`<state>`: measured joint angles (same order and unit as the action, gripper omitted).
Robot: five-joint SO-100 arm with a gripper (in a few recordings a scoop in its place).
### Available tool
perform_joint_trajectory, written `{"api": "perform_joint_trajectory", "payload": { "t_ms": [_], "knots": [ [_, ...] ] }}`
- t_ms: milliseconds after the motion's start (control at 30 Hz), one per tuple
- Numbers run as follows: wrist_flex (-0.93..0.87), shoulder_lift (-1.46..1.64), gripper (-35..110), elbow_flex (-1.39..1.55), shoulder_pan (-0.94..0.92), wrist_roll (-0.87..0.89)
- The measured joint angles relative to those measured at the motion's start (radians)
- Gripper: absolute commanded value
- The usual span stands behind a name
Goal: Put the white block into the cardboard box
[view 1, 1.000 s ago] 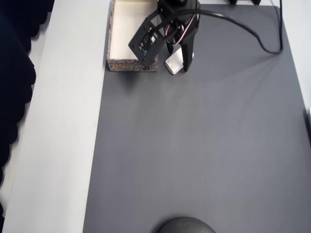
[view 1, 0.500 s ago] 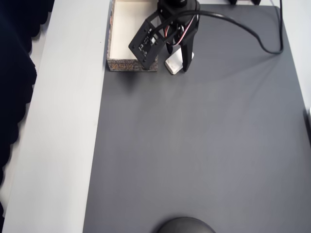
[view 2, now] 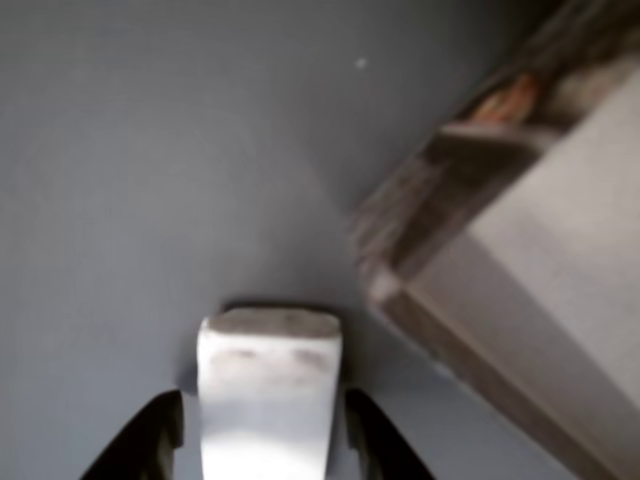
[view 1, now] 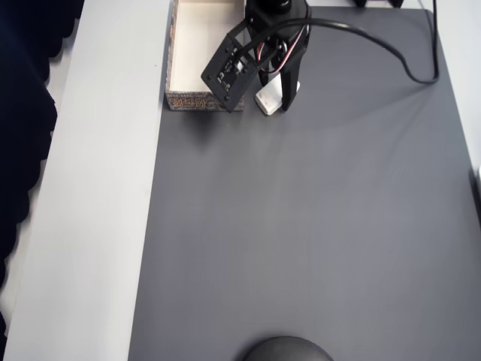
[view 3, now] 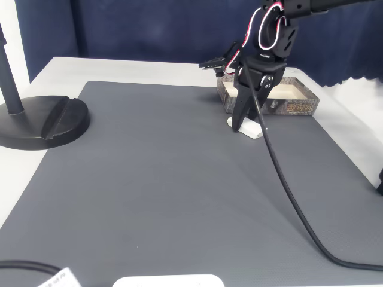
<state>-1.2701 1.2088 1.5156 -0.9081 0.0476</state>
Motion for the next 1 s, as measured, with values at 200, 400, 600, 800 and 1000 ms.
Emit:
{"api": "perform_joint_trajectory", "payload": {
  "t_ms": [200, 400, 600, 800, 1000],
  "knots": [
    [0.0, 0.0, 22, 0.0, 0.005, -0.002],
    [0.0, 0.0, 16, 0.0, 0.012, -0.006],
    [-0.003, 0.0, 8, 0.0, 0.015, -0.009],
    [-0.011, 0.0, 0, -0.002, 0.017, -0.009],
    [-0.018, 0.0, -1, -0.002, 0.02, -0.008]
  ]
}}
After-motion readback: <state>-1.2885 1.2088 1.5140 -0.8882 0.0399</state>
